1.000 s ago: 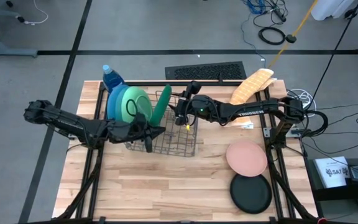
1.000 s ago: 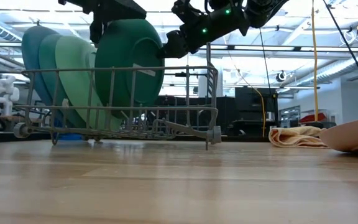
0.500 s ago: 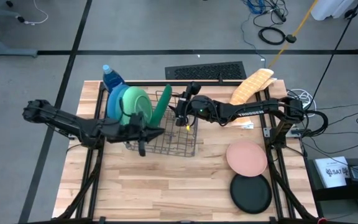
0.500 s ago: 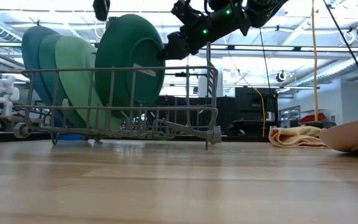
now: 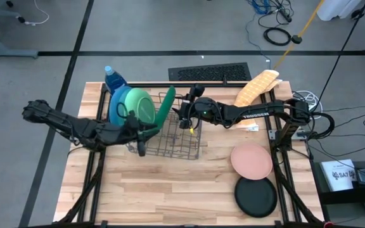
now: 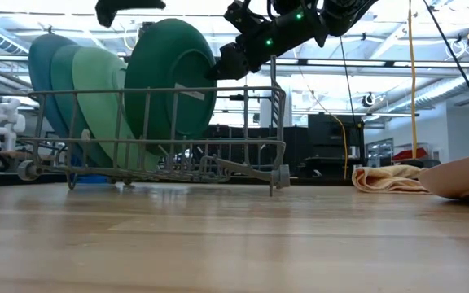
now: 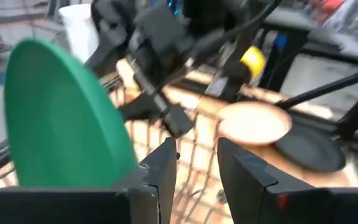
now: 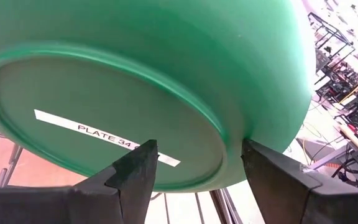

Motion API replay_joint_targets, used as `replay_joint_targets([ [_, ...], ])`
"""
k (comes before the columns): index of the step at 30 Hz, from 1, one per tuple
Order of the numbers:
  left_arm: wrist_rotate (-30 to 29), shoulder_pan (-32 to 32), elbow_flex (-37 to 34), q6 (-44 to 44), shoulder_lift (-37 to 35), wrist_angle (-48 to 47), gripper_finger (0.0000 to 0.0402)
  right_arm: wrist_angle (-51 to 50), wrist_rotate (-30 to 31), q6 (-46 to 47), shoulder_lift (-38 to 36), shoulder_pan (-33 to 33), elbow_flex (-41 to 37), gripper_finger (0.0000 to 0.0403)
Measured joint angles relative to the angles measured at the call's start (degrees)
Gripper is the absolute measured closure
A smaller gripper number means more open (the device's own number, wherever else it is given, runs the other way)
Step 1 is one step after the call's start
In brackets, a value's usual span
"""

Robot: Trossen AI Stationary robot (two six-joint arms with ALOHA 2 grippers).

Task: Sort dishes
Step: Put the dark green plate into the dish rack

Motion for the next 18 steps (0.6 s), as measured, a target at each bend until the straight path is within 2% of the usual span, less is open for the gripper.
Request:
replay_joint_targets([
  [7, -3.9, 0.6, 0.2, 0.2, 1.8, -1.5, 0.0284, -0.2, 0.0, 0.9, 0.0, 0.0, 0.0, 0.0174],
  [13, -6.4, -1.4, 4.0, 5.8, 1.8, -2.2, 0.0284, -0.6, 0.0, 0.9, 0.0, 0.0, 0.0, 0.0174],
  [18, -9.8, -1.5, 6.4, 0.7, 1.9, -12.4, 0.0284, -0.6, 0.0, 0.8, 0.0, 0.0, 0.0, 0.0174],
])
